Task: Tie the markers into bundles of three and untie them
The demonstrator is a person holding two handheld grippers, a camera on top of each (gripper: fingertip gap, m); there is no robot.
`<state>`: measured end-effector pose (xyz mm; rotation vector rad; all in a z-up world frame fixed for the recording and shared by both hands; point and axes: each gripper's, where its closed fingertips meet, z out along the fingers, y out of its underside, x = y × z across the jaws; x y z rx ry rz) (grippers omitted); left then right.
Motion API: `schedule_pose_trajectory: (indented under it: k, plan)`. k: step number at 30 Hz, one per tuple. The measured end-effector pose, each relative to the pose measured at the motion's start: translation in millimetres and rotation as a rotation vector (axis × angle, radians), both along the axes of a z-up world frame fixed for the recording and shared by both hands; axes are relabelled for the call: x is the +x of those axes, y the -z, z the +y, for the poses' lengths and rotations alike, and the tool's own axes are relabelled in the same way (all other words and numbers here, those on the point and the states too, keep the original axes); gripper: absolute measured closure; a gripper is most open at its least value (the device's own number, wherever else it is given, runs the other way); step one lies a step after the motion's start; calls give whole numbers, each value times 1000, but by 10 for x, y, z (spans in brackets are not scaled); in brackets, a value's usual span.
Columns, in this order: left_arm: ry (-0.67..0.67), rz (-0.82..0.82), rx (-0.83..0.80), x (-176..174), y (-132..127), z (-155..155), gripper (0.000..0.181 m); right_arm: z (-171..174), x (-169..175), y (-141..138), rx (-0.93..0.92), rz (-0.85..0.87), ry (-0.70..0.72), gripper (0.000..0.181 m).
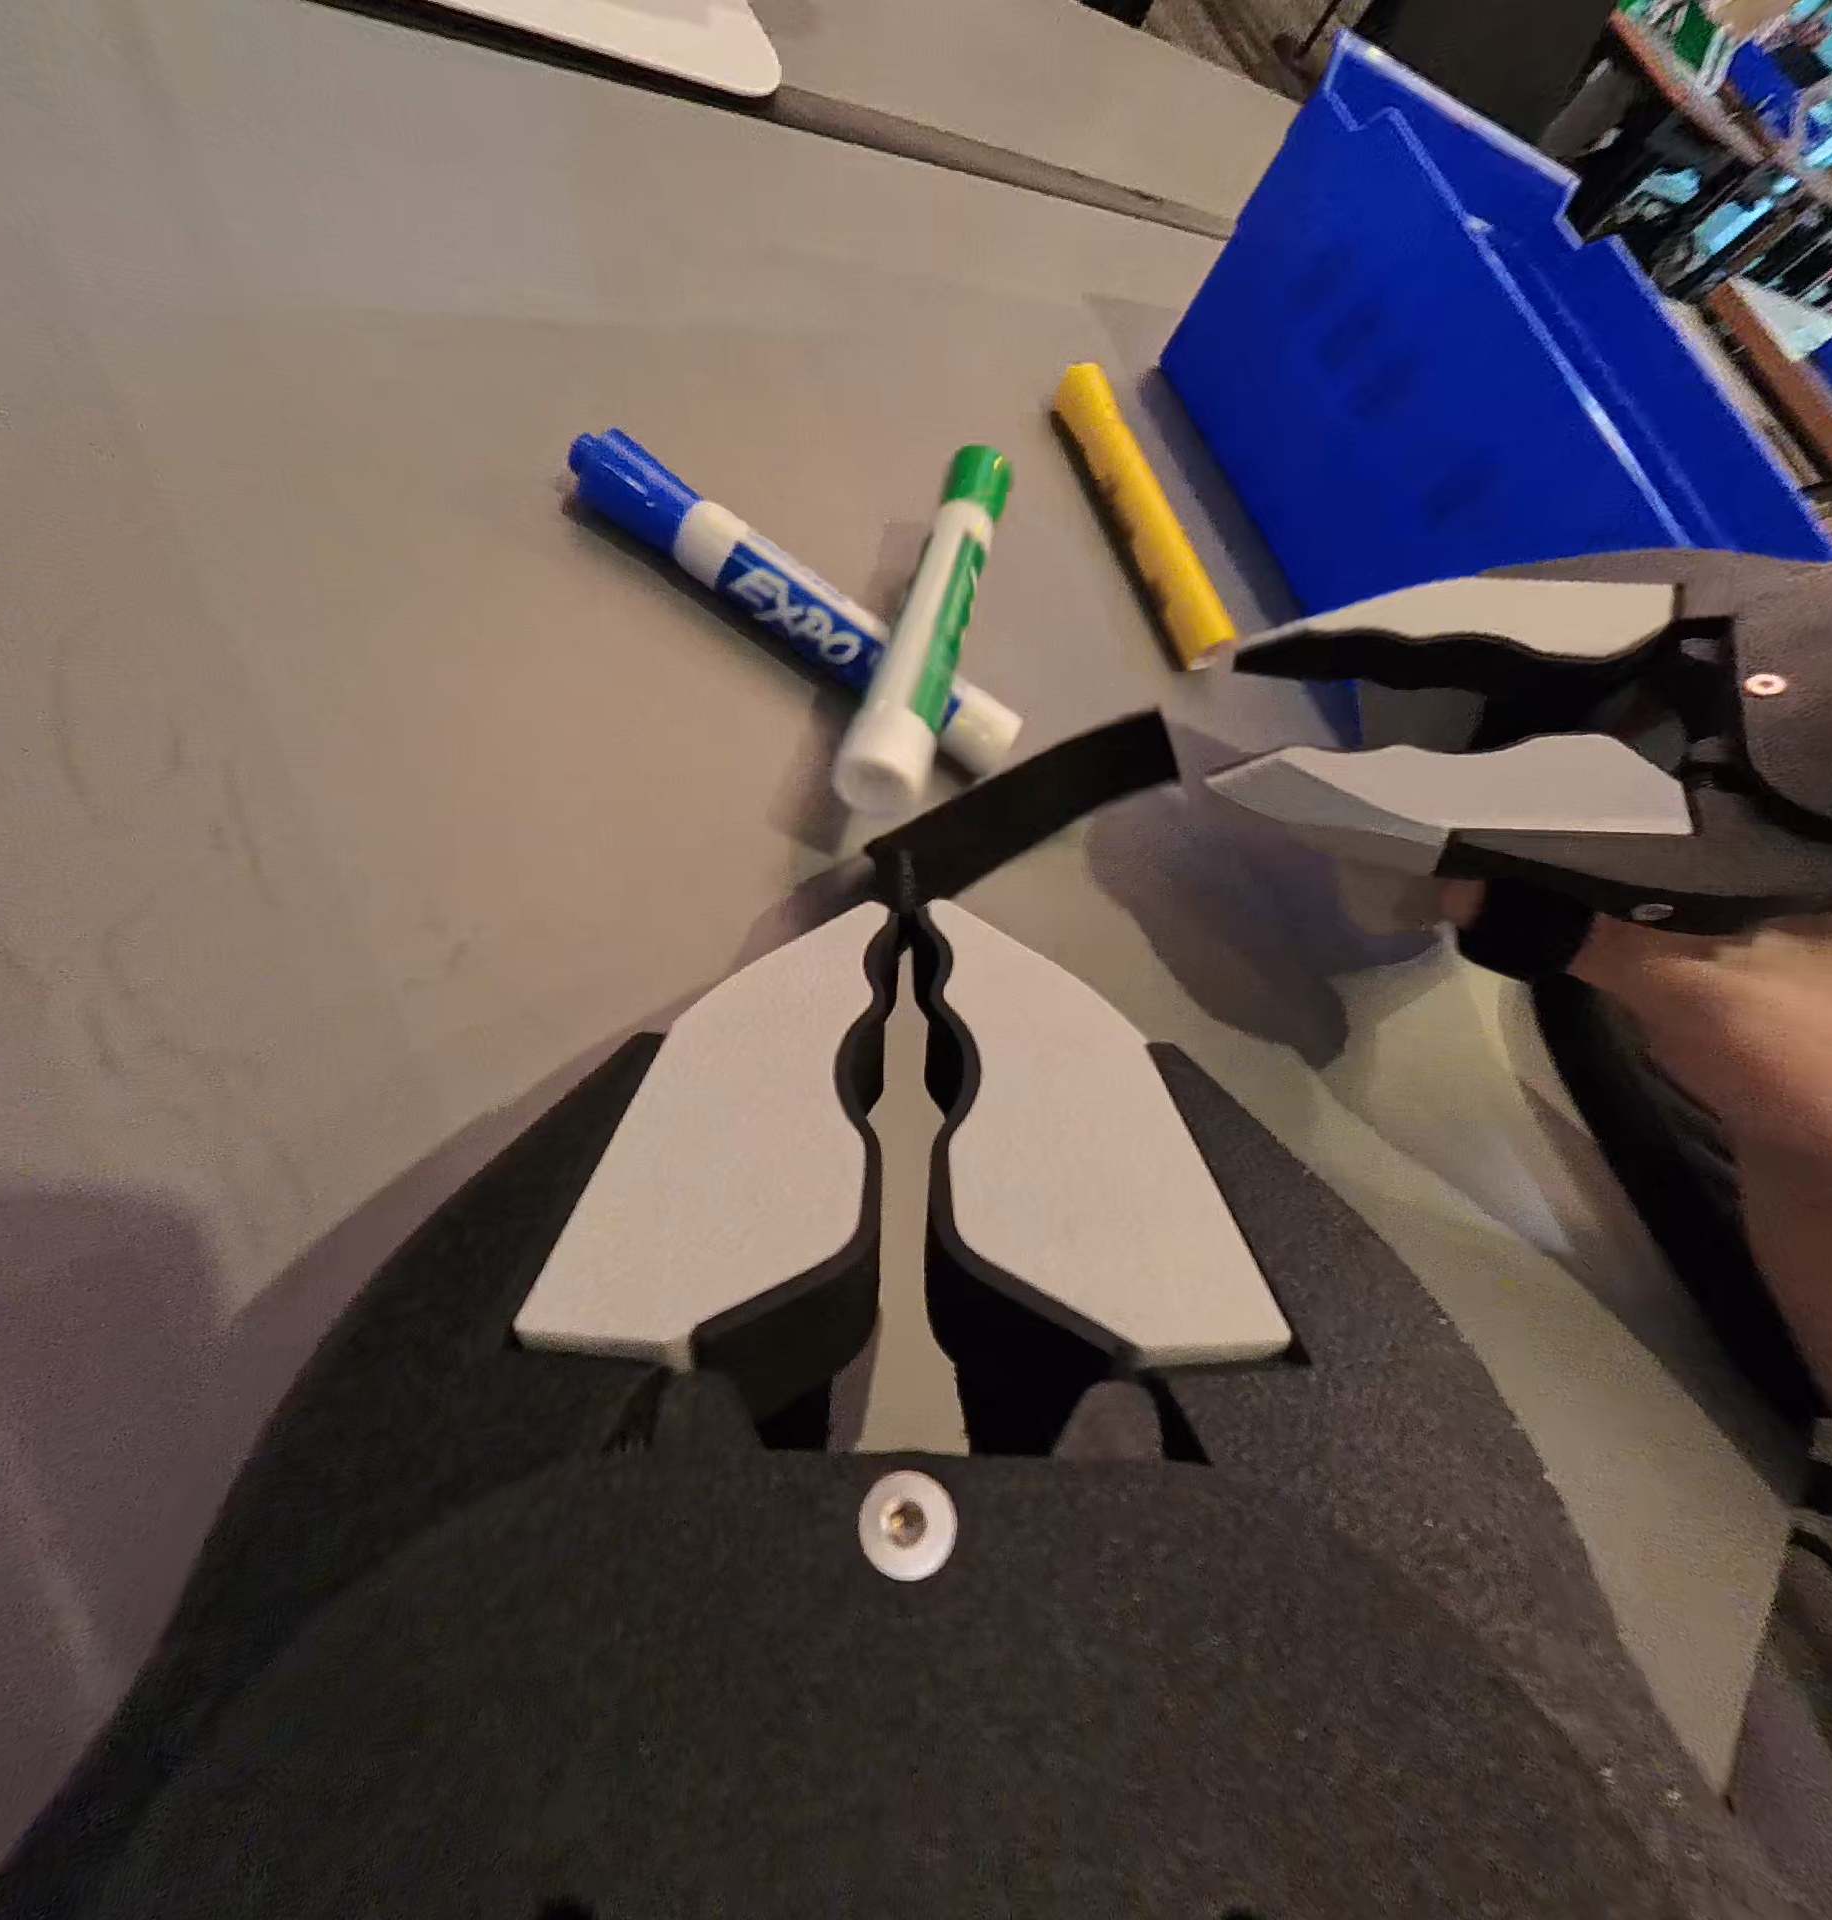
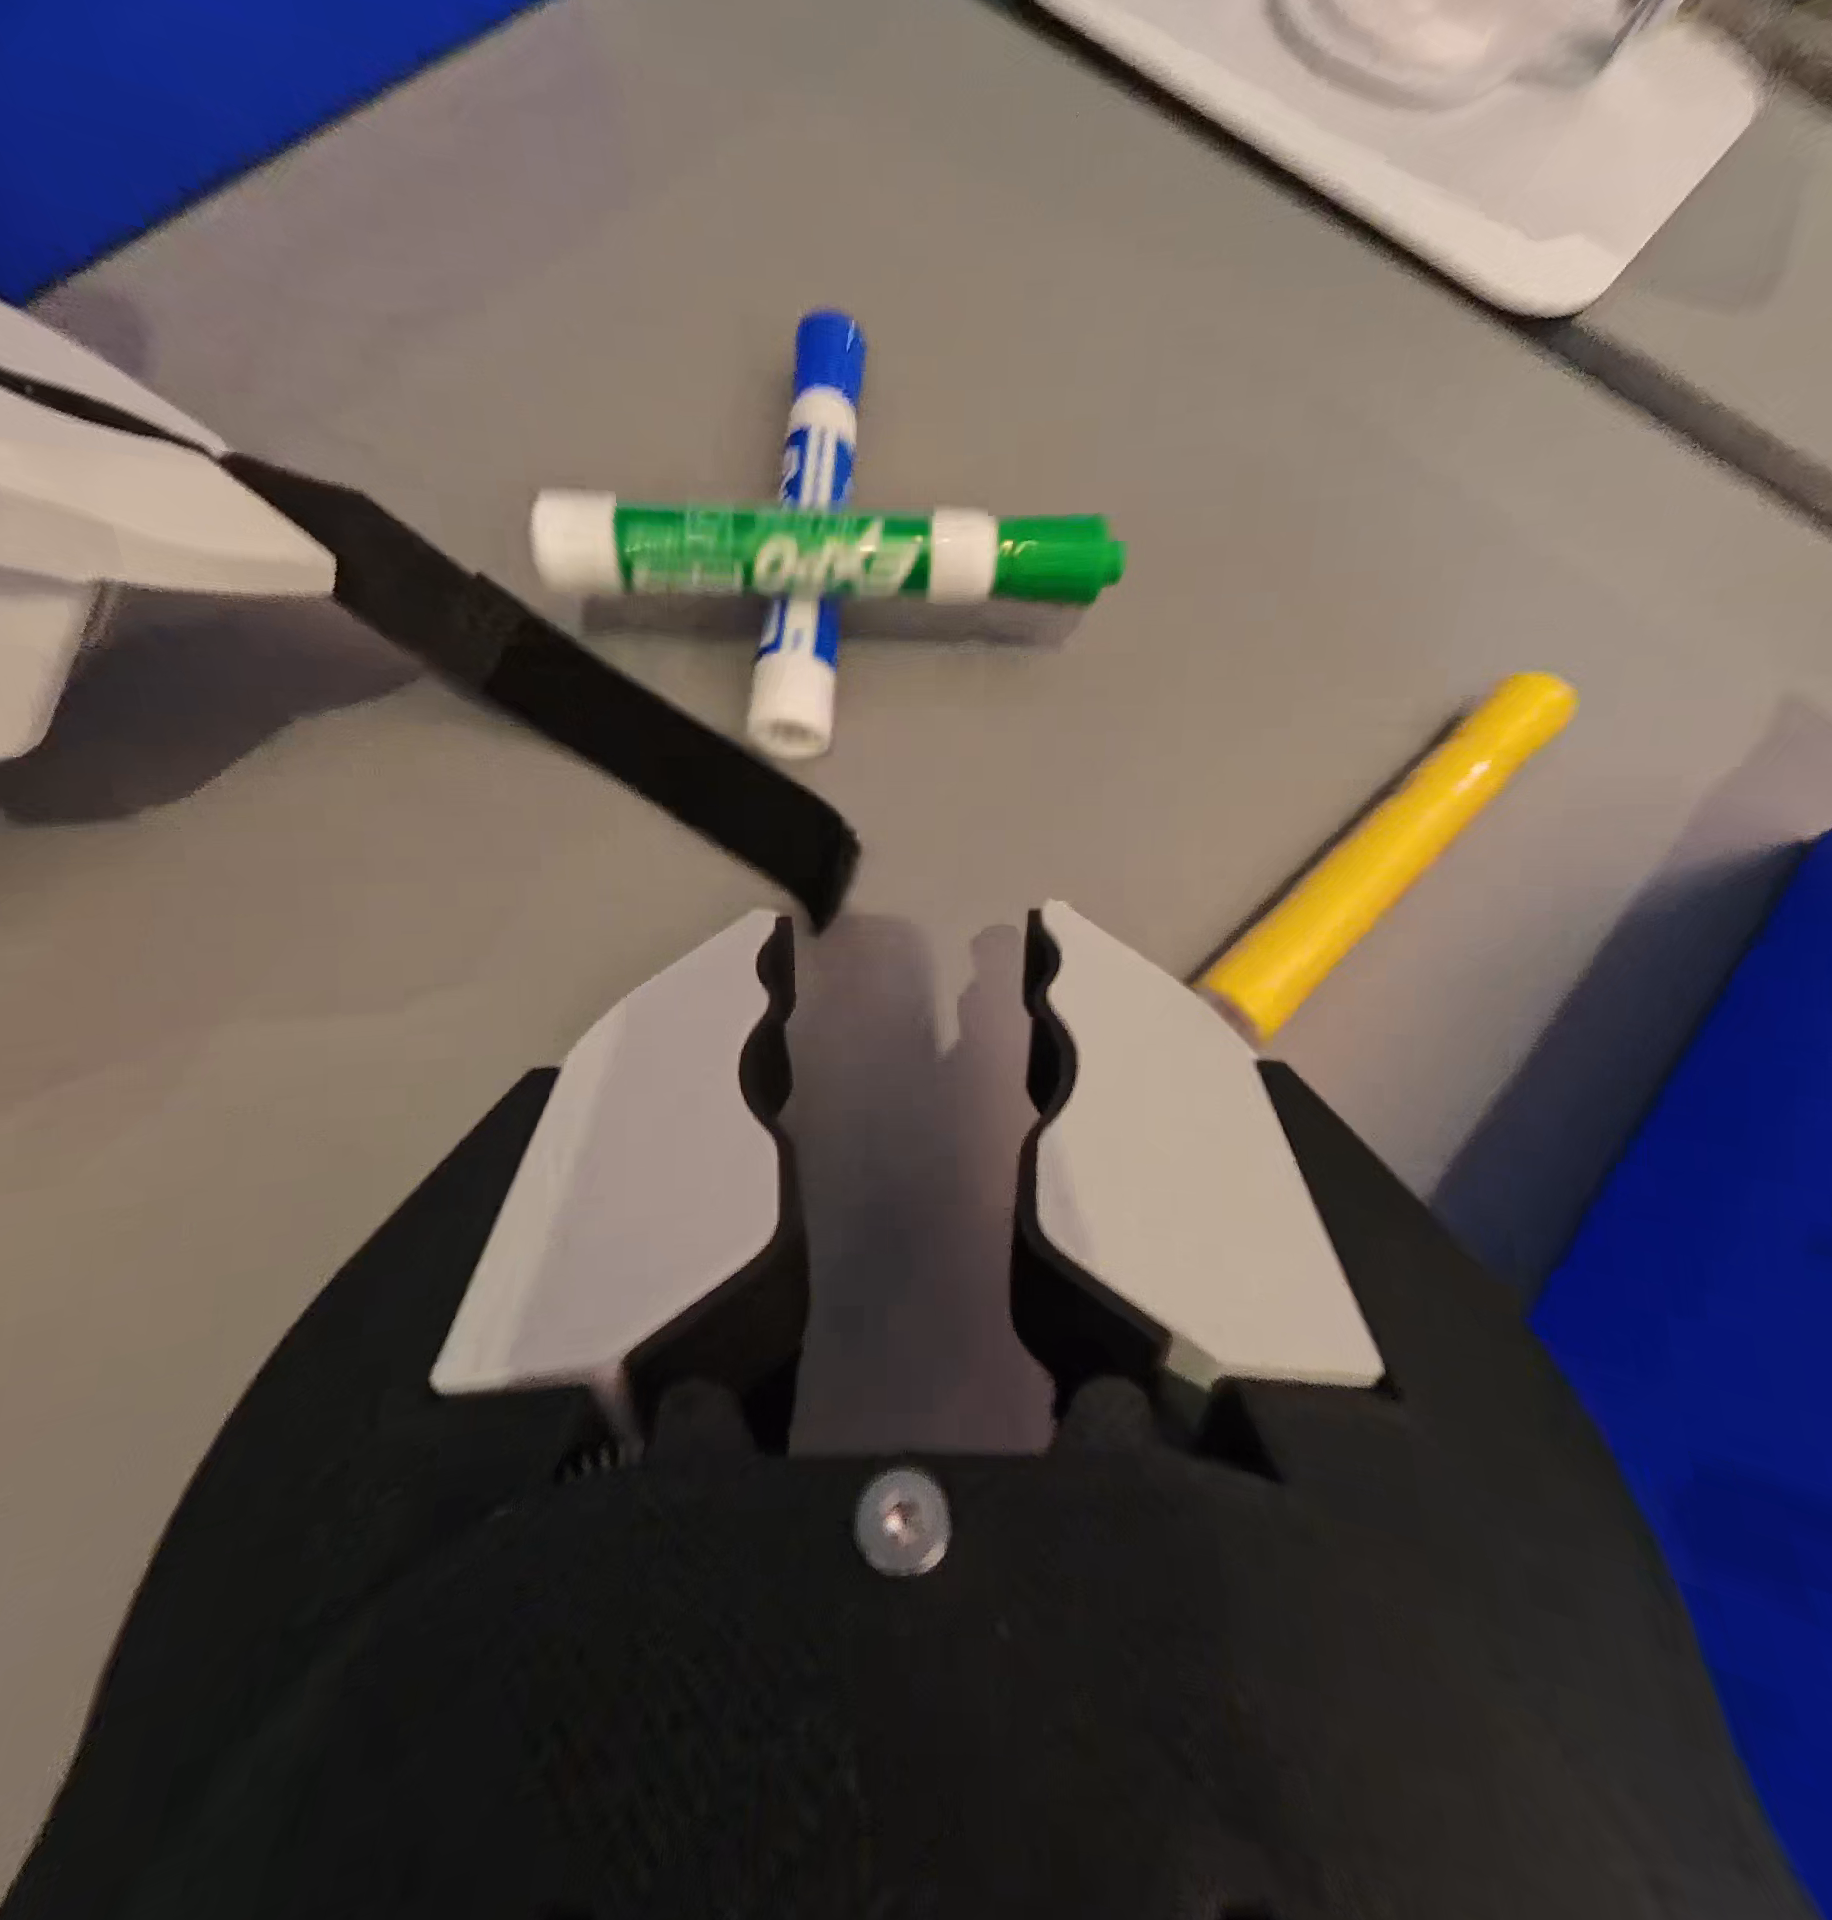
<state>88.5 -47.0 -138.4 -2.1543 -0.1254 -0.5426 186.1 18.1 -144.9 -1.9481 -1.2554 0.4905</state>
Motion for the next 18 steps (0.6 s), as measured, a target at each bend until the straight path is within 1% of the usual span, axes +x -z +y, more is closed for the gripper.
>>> schedule_pose_trajectory:
  k: [2, 4, 6, 8, 9, 10, 12, 13, 14, 15, 16, 17, 18]
  plan:
    - [-4, 12, -1, -12, 0, -18, 180, -85, 6, 33, -62, 11, -12, 138]
    - [5, -15, 7, 24, -30, -34, 180, -125, 8, -22, -62, 29, -23, 138]
    - [8, 6, -2, 19, -16, -61, 180, -52, 79, -188, 7, 33, 1, 139]
    - [15, 28, -12, 29, 11, -101, 180, 35, 119, -455, 53, 104, 26, 140]
    - [24, 29, -8, 48, 8, -117, 180, 16, 87, -562, 32, 134, -12, 140]
    - [29, 23, 1, 62, -3, -127, 180, -69, 8, -640, -2, 151, -108, 141]
    - [46, 6, 6, 93, -19, -145, 180, -369, -161, -689, -53, 133, -396, 141]
    - [48, 3, 8, 99, -22, -151, 180, -544, -218, -648, -50, 101, -550, 141]
    - [55, 0, 13, 109, -28, -156, 180, -654, -260, -559, -19, 56, -659, 142]
    - [65, -3, 15, 125, -30, -167, 180, -634, -294, -422, 31, -21, -684, 142]
    - [74, -6, 15, 140, -32, -177, 180, -522, -306, -264, 69, -122, -652, 143]
    - [75, -6, 19, 144, -38, -185, 180, -392, -301, -128, 72, -206, -596, 149]
    - [73, 2, 19, 138, -35, -194, 180, -308, -290, -29, 30, -250, -548, 152]
